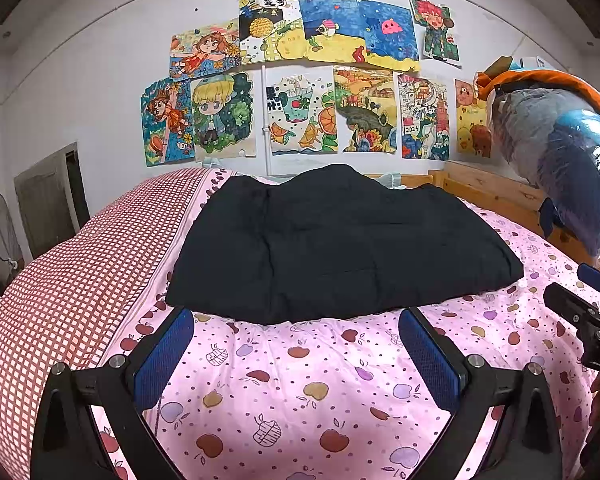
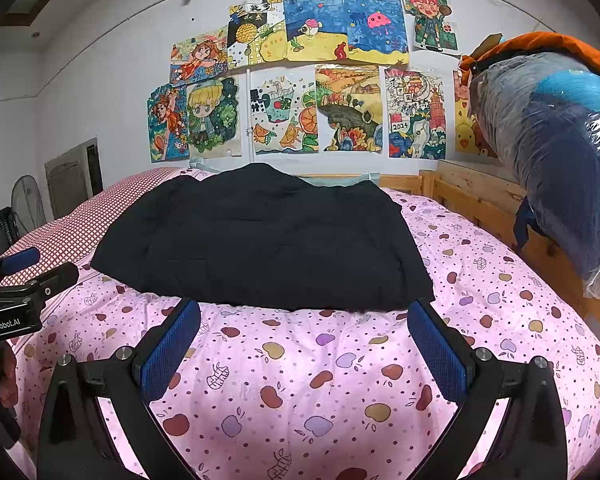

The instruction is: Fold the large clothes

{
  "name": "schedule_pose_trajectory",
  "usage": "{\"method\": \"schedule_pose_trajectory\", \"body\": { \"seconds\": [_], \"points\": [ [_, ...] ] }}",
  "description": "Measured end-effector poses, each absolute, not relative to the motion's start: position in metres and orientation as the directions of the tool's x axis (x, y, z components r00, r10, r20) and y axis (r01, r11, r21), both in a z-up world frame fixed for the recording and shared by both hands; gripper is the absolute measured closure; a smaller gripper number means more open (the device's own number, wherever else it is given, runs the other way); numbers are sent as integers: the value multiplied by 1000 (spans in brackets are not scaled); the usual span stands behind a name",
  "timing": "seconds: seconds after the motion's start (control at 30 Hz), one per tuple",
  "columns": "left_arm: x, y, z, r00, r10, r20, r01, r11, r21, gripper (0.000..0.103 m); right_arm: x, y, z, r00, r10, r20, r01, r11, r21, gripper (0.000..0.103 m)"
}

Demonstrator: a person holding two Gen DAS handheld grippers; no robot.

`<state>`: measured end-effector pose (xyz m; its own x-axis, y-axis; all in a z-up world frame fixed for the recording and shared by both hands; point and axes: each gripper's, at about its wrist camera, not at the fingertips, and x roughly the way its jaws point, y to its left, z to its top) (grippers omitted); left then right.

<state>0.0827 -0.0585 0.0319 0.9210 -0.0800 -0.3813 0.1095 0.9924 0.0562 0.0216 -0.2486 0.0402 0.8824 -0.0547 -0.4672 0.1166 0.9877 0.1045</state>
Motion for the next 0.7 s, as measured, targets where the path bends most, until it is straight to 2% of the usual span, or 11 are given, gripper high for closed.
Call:
{"method": "schedule_pose_trajectory", "body": {
  "seconds": [0.7],
  "points": [
    [83,-59,33,921,-81,-382,114,991,63,0,22,-249,39,881,-54,-470,117,988,105,2]
  ]
}}
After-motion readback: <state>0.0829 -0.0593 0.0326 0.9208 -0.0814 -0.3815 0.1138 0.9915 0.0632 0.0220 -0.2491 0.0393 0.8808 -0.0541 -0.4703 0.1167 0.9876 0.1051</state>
